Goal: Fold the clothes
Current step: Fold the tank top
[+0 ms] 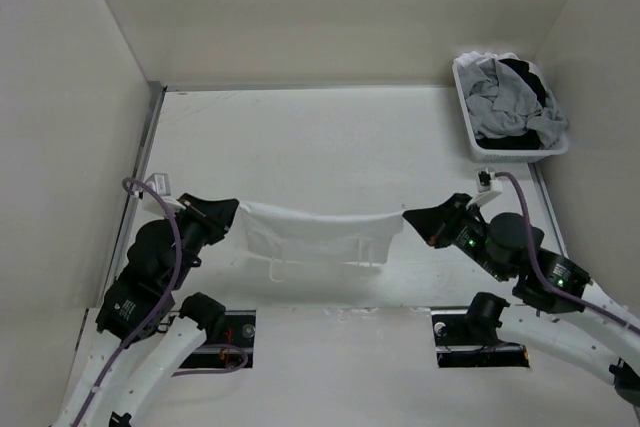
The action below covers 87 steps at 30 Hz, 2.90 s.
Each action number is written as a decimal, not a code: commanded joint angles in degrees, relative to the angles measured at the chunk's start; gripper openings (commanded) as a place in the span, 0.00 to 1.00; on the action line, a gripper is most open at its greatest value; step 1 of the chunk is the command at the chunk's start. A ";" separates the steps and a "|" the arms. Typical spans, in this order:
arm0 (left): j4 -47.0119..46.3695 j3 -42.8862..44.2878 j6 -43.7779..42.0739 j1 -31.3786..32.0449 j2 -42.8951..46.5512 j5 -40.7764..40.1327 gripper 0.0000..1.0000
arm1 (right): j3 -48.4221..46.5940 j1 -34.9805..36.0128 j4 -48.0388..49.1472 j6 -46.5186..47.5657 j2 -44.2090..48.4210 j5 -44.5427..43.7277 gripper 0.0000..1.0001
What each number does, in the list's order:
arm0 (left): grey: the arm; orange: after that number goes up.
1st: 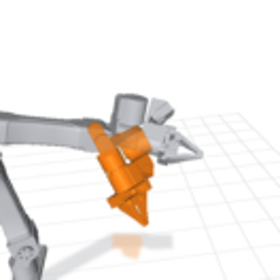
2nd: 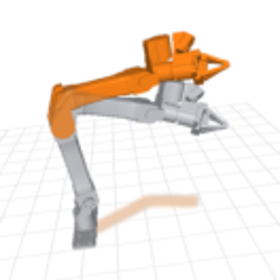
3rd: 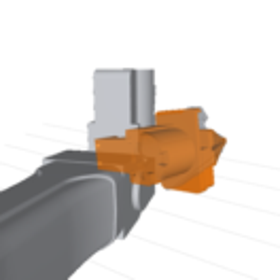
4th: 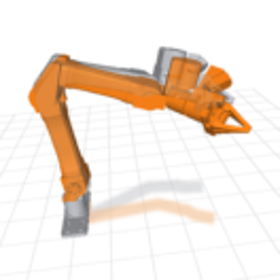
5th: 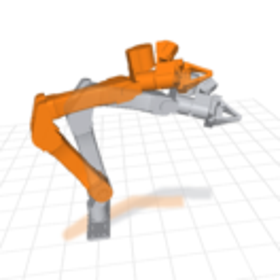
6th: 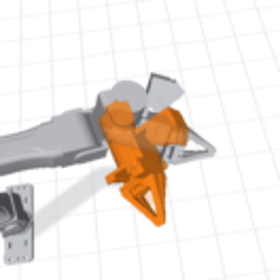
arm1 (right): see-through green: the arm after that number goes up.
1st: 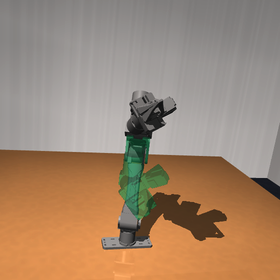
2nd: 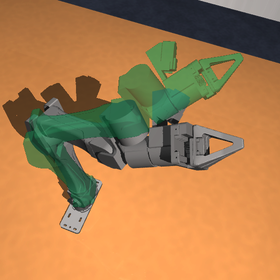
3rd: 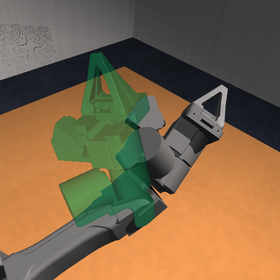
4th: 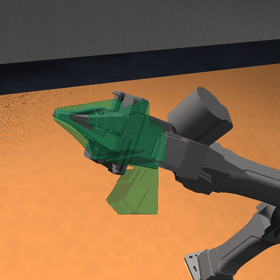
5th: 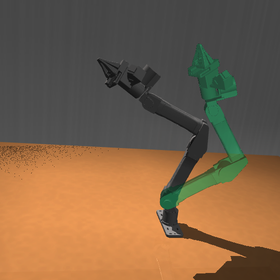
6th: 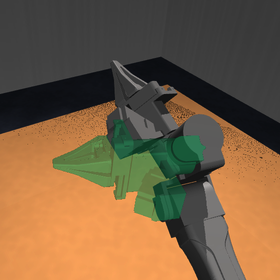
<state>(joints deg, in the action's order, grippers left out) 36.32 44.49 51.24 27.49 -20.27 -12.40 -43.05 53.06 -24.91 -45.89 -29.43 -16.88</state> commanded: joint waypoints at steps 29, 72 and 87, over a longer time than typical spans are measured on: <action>-44.13 -1.93 -1.23 -12.68 -54.10 7.22 0.06 | -2.76 -32.28 31.59 9.15 -50.30 19.96 0.01; -16.80 -32.10 3.34 -22.96 -5.13 15.75 0.29 | 21.17 -7.66 14.45 -7.91 -22.78 5.11 0.35; -53.00 -22.34 5.71 -3.35 -43.43 8.18 0.23 | 9.48 -16.88 38.96 2.65 -47.36 12.31 0.05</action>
<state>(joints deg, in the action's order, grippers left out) -5.69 21.02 56.07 25.12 -59.96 -1.52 -31.24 38.33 6.33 -44.97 -72.86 -6.79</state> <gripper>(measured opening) 0.231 0.052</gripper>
